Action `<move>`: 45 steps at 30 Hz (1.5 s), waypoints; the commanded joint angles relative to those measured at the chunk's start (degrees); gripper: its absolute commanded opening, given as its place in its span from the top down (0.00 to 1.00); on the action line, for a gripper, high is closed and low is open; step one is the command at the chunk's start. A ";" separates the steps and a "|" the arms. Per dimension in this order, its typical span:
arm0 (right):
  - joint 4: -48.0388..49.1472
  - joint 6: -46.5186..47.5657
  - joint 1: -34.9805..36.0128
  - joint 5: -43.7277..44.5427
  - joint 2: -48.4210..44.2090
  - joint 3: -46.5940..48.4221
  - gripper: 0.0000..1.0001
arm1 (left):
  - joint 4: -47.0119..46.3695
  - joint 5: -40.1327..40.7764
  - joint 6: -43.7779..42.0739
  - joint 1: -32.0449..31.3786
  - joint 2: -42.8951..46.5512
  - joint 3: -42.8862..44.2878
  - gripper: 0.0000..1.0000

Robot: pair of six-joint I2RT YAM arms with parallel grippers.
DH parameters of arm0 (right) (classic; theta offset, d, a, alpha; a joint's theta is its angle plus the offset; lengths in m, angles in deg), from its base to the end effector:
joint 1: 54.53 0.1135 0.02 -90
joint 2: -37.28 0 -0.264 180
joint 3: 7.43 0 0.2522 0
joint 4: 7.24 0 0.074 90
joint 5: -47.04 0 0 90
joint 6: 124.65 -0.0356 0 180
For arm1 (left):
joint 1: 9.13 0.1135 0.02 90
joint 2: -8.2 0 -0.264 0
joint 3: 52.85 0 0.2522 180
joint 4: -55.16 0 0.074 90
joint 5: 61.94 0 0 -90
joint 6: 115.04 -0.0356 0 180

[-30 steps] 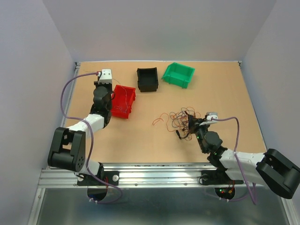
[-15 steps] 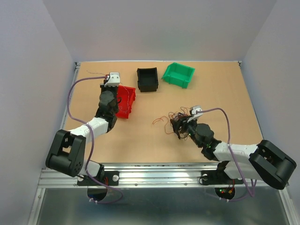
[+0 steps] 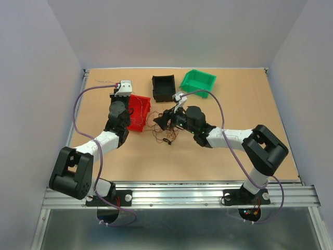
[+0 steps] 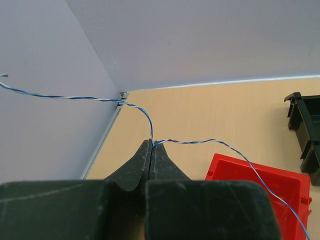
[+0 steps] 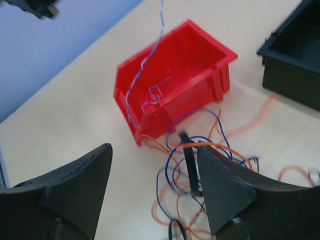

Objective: Untangle the cables

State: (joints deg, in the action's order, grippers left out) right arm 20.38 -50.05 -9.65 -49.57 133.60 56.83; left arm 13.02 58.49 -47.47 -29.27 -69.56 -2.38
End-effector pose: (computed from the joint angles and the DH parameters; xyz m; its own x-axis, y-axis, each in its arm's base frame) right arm 0.2606 0.2653 0.2336 -0.2606 0.1127 -0.9588 -0.7396 0.6150 0.2734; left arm 0.2779 -0.0827 0.2827 0.1603 0.2916 -0.9430 -0.2422 0.9378 0.2488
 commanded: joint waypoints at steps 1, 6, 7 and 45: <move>-8.14 -2.35 0.20 8.50 -0.77 5.13 0.26 | -1.67 0.59 0.29 0.01 2.08 -0.15 1.00; -27.39 -3.32 0.38 21.10 -14.52 -0.12 0.41 | -1.49 0.24 0.37 0.10 2.52 -0.23 1.00; -30.20 -3.32 0.38 23.03 -16.92 -3.79 0.57 | -1.41 0.06 0.46 0.10 2.70 -0.32 1.00; -18.89 5.55 0.38 -12.81 21.11 37.12 0.37 | 3.34 -4.16 3.45 2.74 2.43 1.52 1.00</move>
State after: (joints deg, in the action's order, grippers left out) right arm 0.19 -44.71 -9.49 -61.77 154.43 89.26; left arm 18.33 54.71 -44.96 -27.00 -68.82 -2.38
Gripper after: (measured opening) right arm 0.632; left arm 0.034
